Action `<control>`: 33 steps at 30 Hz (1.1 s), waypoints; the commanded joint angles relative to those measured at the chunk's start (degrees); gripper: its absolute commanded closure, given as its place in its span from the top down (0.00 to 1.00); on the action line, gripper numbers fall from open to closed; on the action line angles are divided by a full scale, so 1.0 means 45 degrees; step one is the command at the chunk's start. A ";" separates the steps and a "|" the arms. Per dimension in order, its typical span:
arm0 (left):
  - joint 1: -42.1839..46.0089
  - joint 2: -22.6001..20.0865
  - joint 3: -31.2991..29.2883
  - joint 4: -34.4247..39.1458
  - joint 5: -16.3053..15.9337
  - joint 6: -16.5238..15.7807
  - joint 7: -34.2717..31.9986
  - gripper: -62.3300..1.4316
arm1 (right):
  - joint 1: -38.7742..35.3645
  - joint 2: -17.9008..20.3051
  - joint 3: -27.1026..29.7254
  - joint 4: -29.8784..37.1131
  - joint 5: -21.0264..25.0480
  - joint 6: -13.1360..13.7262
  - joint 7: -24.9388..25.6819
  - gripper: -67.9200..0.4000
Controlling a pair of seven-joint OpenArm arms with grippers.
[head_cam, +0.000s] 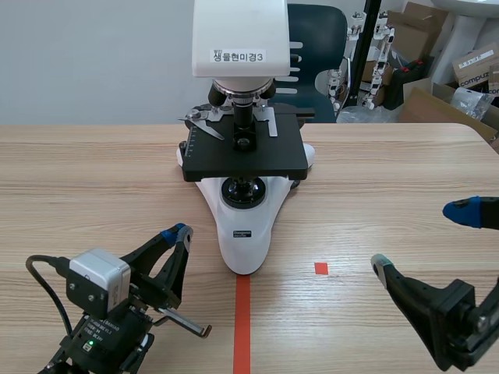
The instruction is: Point at the diaphragm
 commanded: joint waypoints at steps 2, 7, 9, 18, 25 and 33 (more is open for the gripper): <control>-0.0044 0.0029 0.0010 0.0287 -0.0039 0.0000 -0.0170 0.08 | 0.0049 0.0136 0.0015 0.0287 0.0087 -0.0010 0.0155 1.00; -0.0044 0.0029 0.0010 0.0287 -0.0039 0.0000 -0.0170 0.08 | 0.0049 0.0136 0.0015 0.0287 0.0087 -0.0010 0.0155 1.00; -0.0044 0.0029 0.0010 0.0287 -0.0034 0.0000 -0.0170 0.08 | 0.0049 0.0136 0.0015 0.0287 0.0087 -0.0010 0.0155 1.00; 0.0044 -0.0010 0.0010 0.0291 -0.0034 -0.0005 -0.0165 0.48 | 0.0049 0.0136 0.0015 0.0287 0.0087 -0.0010 0.0155 1.00; 0.0806 -0.0160 -0.0199 0.0418 -0.0714 -0.0005 -0.1477 1.00 | 0.0049 0.0136 0.0015 0.0287 0.0087 -0.0010 0.0155 1.00; 0.2987 -0.1336 -0.0884 0.3045 -0.0714 -0.0656 -0.0889 1.00 | 0.0049 0.0136 0.0015 0.0287 0.0087 -0.0010 0.0155 1.00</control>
